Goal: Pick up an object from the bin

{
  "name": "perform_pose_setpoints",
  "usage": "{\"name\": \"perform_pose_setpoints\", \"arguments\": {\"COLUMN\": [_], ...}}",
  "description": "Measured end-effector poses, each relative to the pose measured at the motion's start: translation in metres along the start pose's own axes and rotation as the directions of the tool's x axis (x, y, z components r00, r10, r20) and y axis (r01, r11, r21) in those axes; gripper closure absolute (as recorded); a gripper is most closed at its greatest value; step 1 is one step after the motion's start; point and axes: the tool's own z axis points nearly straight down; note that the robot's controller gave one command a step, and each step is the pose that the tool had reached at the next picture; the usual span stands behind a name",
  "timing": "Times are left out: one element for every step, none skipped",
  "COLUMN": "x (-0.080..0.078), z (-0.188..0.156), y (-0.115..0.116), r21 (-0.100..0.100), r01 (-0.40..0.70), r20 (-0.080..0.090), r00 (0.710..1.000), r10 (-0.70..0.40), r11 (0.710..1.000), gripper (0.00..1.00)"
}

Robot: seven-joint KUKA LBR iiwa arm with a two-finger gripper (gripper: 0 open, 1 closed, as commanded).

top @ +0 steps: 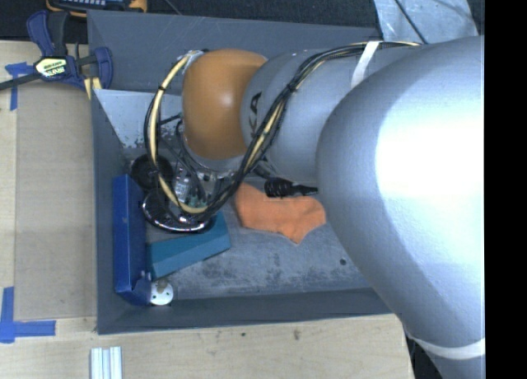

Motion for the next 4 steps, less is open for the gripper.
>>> {"name": "perform_pose_setpoints", "arguments": {"x": [-0.001, -0.001, -0.001, 0.0], "z": [-0.009, -0.013, -0.016, -0.025], "y": [0.0, -0.001, -0.001, -0.002], "r21": [-0.002, -0.003, -0.001, 0.001], "r01": [-0.001, -0.001, -0.002, -0.002], "r20": [0.0, 0.0, -0.003, -0.009], "r00": [1.0, 1.0, 1.0, 1.0], "r10": [0.001, 0.001, 0.002, 0.002], "r11": [1.0, 1.0, 1.0, 1.0], "gripper": [1.0, 1.0, 1.0, 1.0]}}
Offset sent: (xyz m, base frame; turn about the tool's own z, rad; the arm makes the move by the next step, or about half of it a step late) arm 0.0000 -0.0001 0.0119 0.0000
